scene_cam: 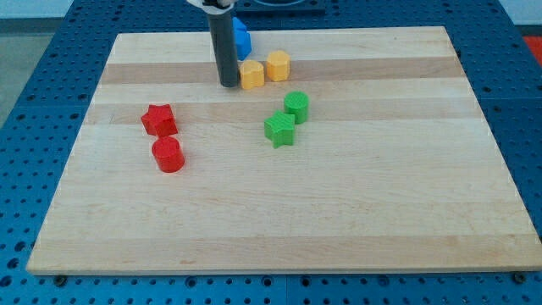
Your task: Push the yellow heart towards right
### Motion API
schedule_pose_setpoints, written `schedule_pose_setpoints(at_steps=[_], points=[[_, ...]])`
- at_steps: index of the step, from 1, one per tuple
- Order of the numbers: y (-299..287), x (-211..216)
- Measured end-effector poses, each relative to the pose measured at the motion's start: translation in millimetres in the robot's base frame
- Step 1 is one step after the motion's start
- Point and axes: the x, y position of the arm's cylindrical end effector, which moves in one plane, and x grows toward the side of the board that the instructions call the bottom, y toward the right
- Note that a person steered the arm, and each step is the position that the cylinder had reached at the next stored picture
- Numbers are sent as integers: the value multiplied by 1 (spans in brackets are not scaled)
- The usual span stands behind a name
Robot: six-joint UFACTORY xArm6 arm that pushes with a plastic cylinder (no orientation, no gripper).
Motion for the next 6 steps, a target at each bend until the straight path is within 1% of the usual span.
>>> schedule_pose_setpoints(at_steps=[3, 4, 5, 6], points=[[58, 0], [38, 0], [-4, 0], [-59, 0]])
